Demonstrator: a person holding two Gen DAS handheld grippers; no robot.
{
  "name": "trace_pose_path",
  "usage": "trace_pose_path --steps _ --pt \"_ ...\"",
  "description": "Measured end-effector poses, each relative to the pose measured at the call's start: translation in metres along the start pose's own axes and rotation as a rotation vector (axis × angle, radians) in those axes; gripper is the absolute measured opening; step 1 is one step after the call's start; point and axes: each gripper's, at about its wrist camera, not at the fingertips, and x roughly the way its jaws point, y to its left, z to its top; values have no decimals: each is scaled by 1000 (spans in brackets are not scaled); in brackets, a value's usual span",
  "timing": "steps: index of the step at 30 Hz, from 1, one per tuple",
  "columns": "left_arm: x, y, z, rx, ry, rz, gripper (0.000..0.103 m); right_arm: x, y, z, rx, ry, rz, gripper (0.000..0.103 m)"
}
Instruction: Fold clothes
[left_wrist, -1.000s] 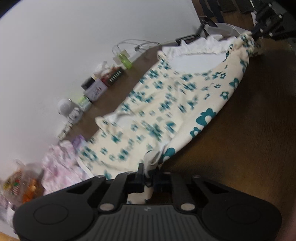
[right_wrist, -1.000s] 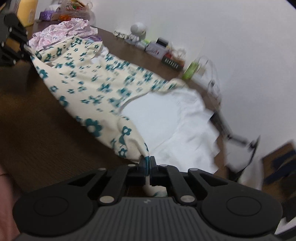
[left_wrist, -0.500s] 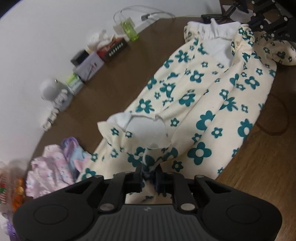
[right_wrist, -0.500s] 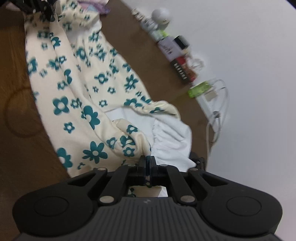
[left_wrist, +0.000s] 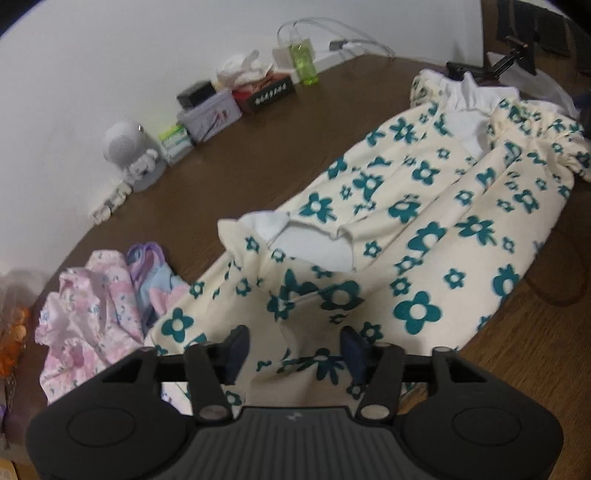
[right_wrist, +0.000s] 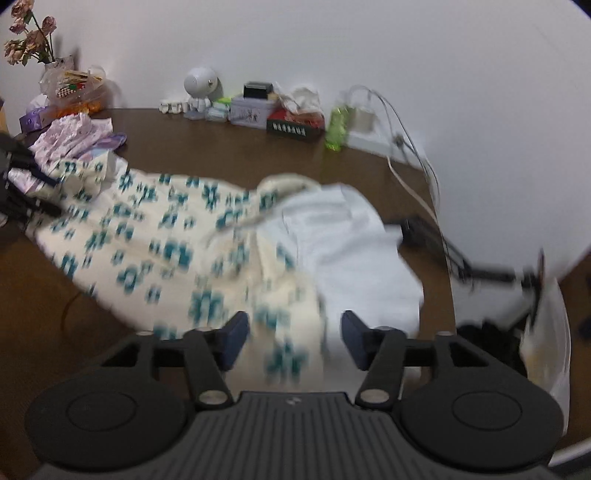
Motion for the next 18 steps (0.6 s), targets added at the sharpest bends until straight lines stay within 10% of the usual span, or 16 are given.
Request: trace_pose_path --steps 5,8,18 --pt "-4 -4 -4 13 -9 25 57 0 -4 -28 102 36 89 61" --pt "1 -3 -8 -10 2 15 47 -2 -15 -17 128 11 92 3" --pt "8 -1 -17 -54 17 0 40 8 -54 34 133 -36 80 4"
